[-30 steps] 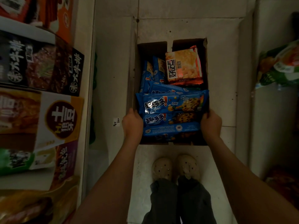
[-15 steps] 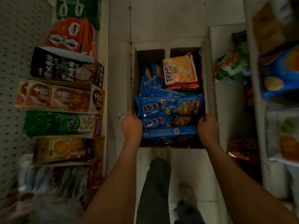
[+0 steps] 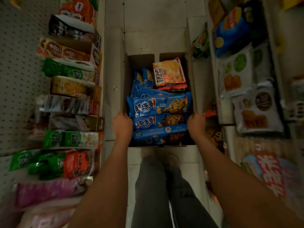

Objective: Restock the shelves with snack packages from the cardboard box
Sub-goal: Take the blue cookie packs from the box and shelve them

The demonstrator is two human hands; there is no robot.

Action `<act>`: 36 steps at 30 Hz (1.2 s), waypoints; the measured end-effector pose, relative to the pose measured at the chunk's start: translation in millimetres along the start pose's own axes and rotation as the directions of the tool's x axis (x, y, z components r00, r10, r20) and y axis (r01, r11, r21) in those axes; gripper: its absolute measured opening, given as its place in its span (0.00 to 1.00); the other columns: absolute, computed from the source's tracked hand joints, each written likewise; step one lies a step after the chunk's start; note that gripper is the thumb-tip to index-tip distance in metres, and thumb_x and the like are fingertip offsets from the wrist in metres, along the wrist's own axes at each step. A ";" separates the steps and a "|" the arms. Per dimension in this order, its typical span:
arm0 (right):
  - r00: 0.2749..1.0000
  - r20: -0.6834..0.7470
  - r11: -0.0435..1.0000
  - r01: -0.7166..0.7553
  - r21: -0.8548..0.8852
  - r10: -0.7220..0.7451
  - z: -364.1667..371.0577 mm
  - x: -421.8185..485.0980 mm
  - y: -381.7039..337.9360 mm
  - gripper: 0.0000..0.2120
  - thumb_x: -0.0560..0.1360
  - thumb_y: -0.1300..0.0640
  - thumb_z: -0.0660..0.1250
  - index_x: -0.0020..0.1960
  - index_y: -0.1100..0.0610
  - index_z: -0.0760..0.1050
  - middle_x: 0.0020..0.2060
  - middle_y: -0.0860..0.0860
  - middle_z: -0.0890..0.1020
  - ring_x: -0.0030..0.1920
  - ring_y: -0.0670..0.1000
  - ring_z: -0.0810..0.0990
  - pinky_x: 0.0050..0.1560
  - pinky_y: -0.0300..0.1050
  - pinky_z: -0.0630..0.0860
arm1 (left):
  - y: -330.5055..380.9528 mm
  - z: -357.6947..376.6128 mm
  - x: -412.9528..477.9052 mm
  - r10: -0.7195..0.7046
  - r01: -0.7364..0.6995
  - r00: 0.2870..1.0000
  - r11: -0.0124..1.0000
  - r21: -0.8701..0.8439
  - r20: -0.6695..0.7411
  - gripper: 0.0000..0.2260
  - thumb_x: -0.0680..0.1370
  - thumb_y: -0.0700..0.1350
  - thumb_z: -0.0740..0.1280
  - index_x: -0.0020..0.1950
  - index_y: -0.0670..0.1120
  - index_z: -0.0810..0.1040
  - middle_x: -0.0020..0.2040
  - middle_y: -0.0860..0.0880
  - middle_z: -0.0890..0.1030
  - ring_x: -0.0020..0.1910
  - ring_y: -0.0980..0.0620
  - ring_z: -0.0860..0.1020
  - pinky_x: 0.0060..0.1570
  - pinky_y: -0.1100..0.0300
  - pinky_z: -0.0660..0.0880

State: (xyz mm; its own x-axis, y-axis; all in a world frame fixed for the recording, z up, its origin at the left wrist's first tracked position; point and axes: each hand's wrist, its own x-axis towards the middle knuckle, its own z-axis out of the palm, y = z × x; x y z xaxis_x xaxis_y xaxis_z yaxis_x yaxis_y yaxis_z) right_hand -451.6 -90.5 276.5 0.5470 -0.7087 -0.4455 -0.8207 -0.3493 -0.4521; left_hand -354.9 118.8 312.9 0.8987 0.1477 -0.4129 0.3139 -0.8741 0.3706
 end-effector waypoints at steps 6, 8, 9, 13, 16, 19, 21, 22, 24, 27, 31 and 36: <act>0.998 0.060 0.998 -0.027 -0.053 0.030 -13.3 -78.5 47.1 0.12 0.79 0.65 0.55 0.53 0.71 0.75 0.50 0.67 0.79 0.50 0.63 0.79 0.41 0.48 0.71 | -54.6 -7.4 -80.9 -0.038 0.034 0.997 0.998 0.057 0.070 0.13 0.81 0.40 0.56 0.58 0.33 0.75 0.55 0.33 0.79 0.54 0.37 0.77 0.47 0.53 0.70; 0.997 0.066 0.999 -0.042 -0.035 0.044 -14.2 -114.6 68.4 0.12 0.78 0.65 0.56 0.51 0.71 0.75 0.48 0.67 0.79 0.48 0.64 0.79 0.41 0.48 0.72 | -78.0 -11.6 -113.6 -0.043 0.037 0.995 0.997 0.066 0.090 0.13 0.81 0.40 0.57 0.59 0.34 0.75 0.56 0.33 0.79 0.54 0.37 0.77 0.48 0.53 0.71; 0.996 0.067 0.998 -0.049 -0.032 0.051 -12.7 -128.5 78.3 0.12 0.78 0.65 0.56 0.51 0.71 0.75 0.48 0.67 0.79 0.48 0.64 0.79 0.40 0.48 0.72 | -88.0 -12.6 -125.4 -0.036 0.030 0.995 0.997 0.069 0.095 0.14 0.81 0.40 0.57 0.59 0.34 0.75 0.56 0.33 0.79 0.55 0.37 0.77 0.48 0.52 0.71; 0.996 0.052 0.997 -0.077 -0.001 0.077 -16.4 -192.6 112.3 0.11 0.79 0.65 0.56 0.52 0.71 0.74 0.49 0.66 0.79 0.49 0.63 0.79 0.41 0.47 0.71 | -124.0 -22.5 -177.9 -0.011 0.000 0.994 0.995 0.098 0.109 0.14 0.81 0.41 0.56 0.60 0.34 0.75 0.56 0.33 0.78 0.55 0.36 0.77 0.50 0.50 0.71; 0.997 0.046 0.997 -0.061 -0.050 0.064 -20.1 -233.6 138.3 0.11 0.78 0.66 0.56 0.53 0.71 0.74 0.50 0.66 0.79 0.50 0.63 0.79 0.39 0.46 0.70 | -147.3 -29.3 -217.0 -0.015 0.006 0.993 0.996 0.083 0.115 0.14 0.81 0.41 0.57 0.60 0.34 0.75 0.56 0.33 0.79 0.55 0.36 0.77 0.50 0.50 0.72; 0.999 0.023 0.996 -0.044 -0.077 0.046 -24.8 -271.2 164.4 0.11 0.78 0.66 0.56 0.53 0.70 0.75 0.50 0.66 0.80 0.50 0.64 0.79 0.40 0.46 0.69 | -167.8 -35.3 -258.1 -0.006 -0.003 0.992 0.998 0.069 0.127 0.14 0.81 0.41 0.57 0.57 0.32 0.76 0.55 0.32 0.79 0.54 0.36 0.77 0.48 0.50 0.72; 0.999 0.008 0.996 -0.036 -0.084 0.037 -27.3 -290.1 180.0 0.11 0.78 0.66 0.57 0.53 0.72 0.75 0.49 0.68 0.80 0.49 0.66 0.79 0.41 0.48 0.71 | -180.9 -34.5 -281.4 0.005 -0.013 0.992 0.998 0.062 0.128 0.14 0.81 0.41 0.57 0.55 0.32 0.77 0.54 0.33 0.79 0.53 0.36 0.78 0.48 0.51 0.72; 0.999 0.008 0.996 -0.031 -0.086 0.031 -27.7 -300.9 189.1 0.12 0.78 0.66 0.57 0.52 0.73 0.75 0.49 0.68 0.79 0.49 0.66 0.79 0.43 0.50 0.73 | -189.1 -32.9 -294.9 0.015 -0.025 0.992 0.997 0.073 0.125 0.14 0.81 0.40 0.57 0.55 0.32 0.77 0.54 0.33 0.79 0.53 0.36 0.78 0.48 0.50 0.72; 1.000 0.013 0.997 -0.020 -0.070 0.021 -28.3 -322.5 207.9 0.12 0.78 0.67 0.56 0.52 0.73 0.75 0.49 0.69 0.79 0.49 0.67 0.79 0.45 0.53 0.74 | -204.7 -29.9 -321.7 0.030 -0.042 0.993 0.993 0.107 0.117 0.14 0.81 0.40 0.57 0.56 0.33 0.77 0.54 0.33 0.79 0.53 0.36 0.78 0.49 0.50 0.72; 1.000 0.002 0.999 -0.013 -0.040 0.013 -26.0 -351.8 238.3 0.12 0.78 0.67 0.56 0.51 0.74 0.75 0.50 0.69 0.79 0.50 0.66 0.78 0.46 0.52 0.74 | -230.9 -19.9 -359.3 0.037 -0.050 0.994 0.991 0.126 0.103 0.14 0.81 0.40 0.56 0.57 0.33 0.76 0.55 0.33 0.79 0.54 0.36 0.77 0.50 0.49 0.72; 0.999 0.019 0.999 -0.040 0.005 0.040 -23.7 -392.2 280.8 0.12 0.78 0.67 0.56 0.49 0.74 0.75 0.49 0.69 0.79 0.50 0.66 0.78 0.40 0.47 0.69 | -263.9 -7.7 -409.1 0.018 -0.027 0.996 0.995 0.097 0.090 0.14 0.81 0.40 0.56 0.58 0.33 0.75 0.55 0.33 0.79 0.55 0.35 0.77 0.51 0.49 0.72; 0.998 0.043 0.999 -0.045 0.022 0.044 -21.6 -441.7 322.5 0.11 0.77 0.68 0.57 0.50 0.73 0.76 0.47 0.67 0.80 0.48 0.64 0.79 0.39 0.45 0.69 | -306.5 1.0 -463.3 0.048 -0.061 0.994 0.988 0.139 0.098 0.13 0.81 0.39 0.55 0.58 0.33 0.75 0.54 0.33 0.79 0.54 0.36 0.77 0.50 0.49 0.72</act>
State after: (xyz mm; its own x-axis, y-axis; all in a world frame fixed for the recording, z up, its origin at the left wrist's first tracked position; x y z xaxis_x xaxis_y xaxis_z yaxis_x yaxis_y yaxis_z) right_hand -961.4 96.7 344.1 0.5166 -0.6965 -0.4980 -0.8409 -0.3032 -0.4483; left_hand -867.7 317.9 389.8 0.8783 0.0598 -0.4743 0.2127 -0.9374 0.2757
